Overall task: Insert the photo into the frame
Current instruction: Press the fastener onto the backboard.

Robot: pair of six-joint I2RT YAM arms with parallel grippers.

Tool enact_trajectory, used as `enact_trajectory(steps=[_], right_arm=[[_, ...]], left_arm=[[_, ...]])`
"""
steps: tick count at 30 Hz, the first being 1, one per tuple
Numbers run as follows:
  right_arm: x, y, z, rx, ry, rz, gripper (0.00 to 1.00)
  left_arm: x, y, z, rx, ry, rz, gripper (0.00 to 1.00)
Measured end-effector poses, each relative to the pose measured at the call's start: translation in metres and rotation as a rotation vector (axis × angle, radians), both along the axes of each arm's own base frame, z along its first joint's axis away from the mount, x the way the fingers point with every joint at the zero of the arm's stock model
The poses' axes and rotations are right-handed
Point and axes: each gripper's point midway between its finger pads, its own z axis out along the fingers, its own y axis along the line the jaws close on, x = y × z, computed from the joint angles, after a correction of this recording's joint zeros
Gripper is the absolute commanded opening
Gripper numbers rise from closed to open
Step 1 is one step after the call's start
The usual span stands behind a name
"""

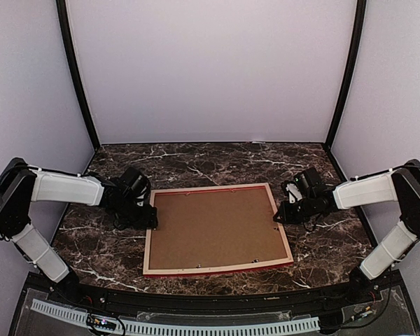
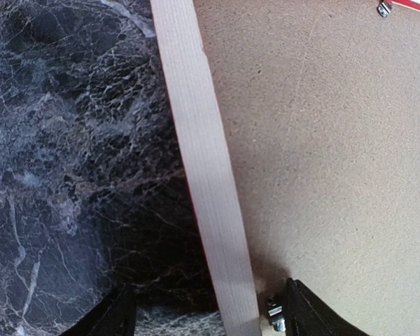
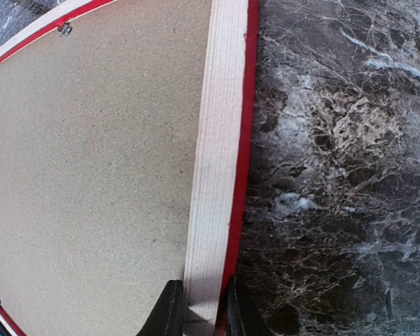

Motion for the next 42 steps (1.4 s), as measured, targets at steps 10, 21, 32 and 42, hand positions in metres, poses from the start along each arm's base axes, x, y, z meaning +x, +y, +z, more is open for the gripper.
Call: enact_trajectory(steps=[10,21,32,42], right_arm=[[0.001,0.001,0.000,0.003,-0.004,0.001,0.00],[0.001,0.001,0.000,0.005,-0.006,0.006,0.00],[0.001,0.001,0.000,0.002,-0.009,0.012,0.00],[0.001,0.001,0.000,0.002,-0.008,0.012,0.00]], left_arm=[[-0.006,-0.002,-0.001,-0.011,0.012,-0.010,0.67],[-0.015,-0.005,-0.001,-0.041,0.039,-0.028,0.60],[-0.022,-0.011,-0.001,-0.075,0.064,-0.058,0.66],[-0.027,-0.008,-0.002,-0.073,0.071,-0.058,0.55]])
